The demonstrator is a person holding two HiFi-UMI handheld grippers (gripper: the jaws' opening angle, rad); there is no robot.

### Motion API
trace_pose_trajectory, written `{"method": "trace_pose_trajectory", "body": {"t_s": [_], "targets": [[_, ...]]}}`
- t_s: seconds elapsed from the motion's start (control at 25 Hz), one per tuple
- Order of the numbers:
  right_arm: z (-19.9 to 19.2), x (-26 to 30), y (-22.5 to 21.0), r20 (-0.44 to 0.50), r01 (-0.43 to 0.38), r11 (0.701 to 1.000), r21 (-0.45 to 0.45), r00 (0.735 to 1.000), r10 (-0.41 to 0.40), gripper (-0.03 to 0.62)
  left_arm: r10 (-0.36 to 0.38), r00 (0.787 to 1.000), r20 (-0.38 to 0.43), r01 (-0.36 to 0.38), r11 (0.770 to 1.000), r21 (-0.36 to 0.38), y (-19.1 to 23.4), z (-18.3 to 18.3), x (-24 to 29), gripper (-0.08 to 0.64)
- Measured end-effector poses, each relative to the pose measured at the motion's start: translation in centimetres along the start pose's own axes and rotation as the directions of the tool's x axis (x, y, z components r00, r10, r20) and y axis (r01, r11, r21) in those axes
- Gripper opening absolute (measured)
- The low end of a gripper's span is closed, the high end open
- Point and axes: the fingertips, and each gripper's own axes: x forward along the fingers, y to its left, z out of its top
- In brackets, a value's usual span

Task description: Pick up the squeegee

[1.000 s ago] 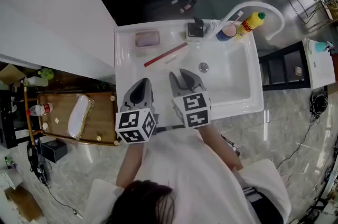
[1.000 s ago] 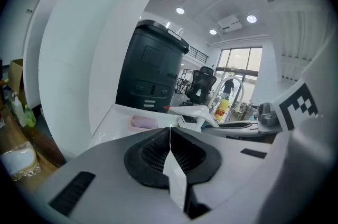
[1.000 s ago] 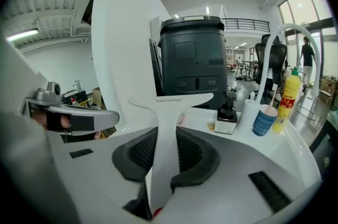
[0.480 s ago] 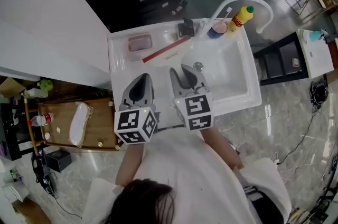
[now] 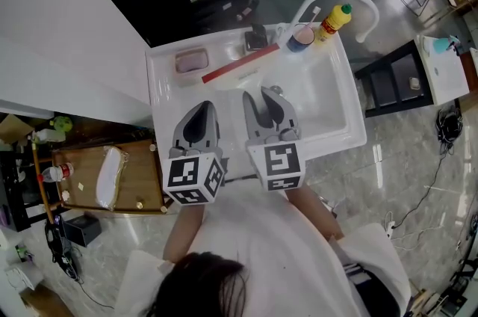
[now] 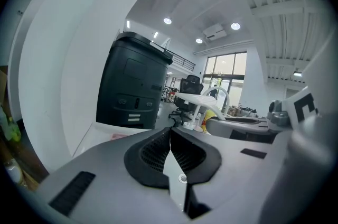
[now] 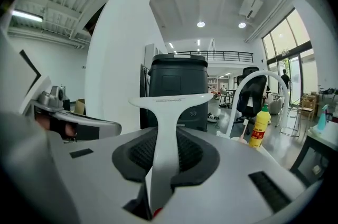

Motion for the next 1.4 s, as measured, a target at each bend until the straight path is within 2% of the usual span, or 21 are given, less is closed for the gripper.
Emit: {"method": "trace_pose_trajectory", "body": {"t_s": [0.24,0.56,0.72,1.4], "targets": [[0.7,-0.5,0.0,0.027,0.006,1.000,-0.029,1.000,-0.005,0.084,-0.001,0.999,0.051,-0.002,0.998,0.059,-0.9,1.2,-0.1,0.025],[0.7,-0.6,0.3,0.037,0.002,0.999,-0.036,0.999,-0.001,0.083,-0.004,0.999,0.054,0.001,0.997,0.072,-1.2,1.2,0.0,0.025],[0.5,-0.5,0.6,0.032,-0.005,0.999,-0.041,0.999,0.007,0.083,0.018,0.998,0.063,-0.025,0.994,0.111,-0.8,1.3,-0.2,0.025],[0.1,0.3,1.5,0.010,-0.028,0.998,-0.054,1.000,0.029,0.083,0.058,0.995,0.077,-0.065,0.994,0.087,0.6,1.3,-0.4,0.025]]}}
